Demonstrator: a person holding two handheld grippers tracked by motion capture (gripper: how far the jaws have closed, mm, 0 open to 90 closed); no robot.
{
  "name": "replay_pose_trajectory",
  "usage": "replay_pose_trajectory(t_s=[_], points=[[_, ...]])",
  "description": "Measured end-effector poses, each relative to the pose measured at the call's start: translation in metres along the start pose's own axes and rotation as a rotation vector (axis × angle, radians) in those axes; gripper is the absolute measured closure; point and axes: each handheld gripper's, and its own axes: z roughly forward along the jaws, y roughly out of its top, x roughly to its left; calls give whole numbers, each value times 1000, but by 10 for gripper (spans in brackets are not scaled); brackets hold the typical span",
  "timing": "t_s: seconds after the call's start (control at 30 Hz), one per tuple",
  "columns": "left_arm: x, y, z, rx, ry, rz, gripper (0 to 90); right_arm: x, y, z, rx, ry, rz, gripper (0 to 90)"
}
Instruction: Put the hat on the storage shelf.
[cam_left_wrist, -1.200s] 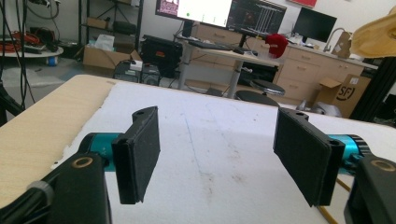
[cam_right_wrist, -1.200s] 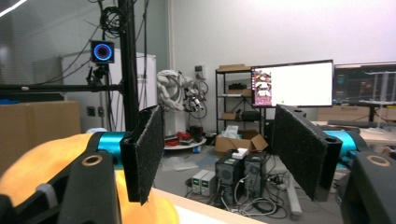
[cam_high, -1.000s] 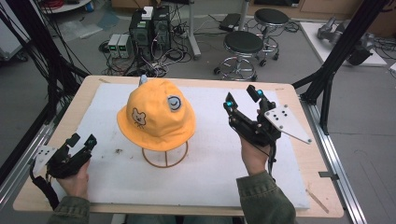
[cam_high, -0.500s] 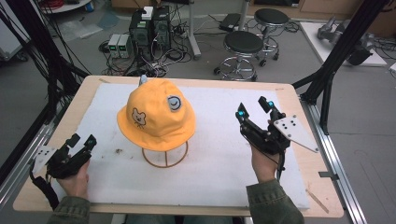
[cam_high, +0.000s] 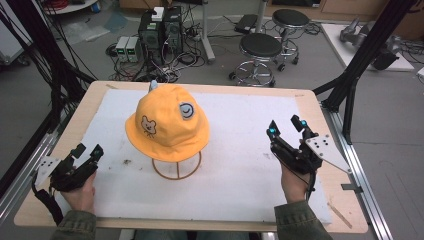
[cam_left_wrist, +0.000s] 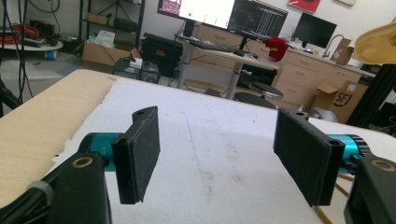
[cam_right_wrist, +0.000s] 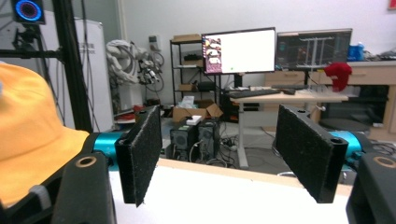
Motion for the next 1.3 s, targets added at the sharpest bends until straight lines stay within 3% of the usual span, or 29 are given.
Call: replay_pose_trajectory(t_s=[0.37, 0.9, 1.3], points=[[0, 0, -1, -1, 4, -4, 318, -18, -34, -15, 91, -60, -22, 287], [1, 0, -1, -2, 6, -4, 318, -45, -66, -31, 175, -149, -45, 265], [0, 0, -2, -1, 3, -1, 318, -67, -95, -39, 249, -235, -7, 258]])
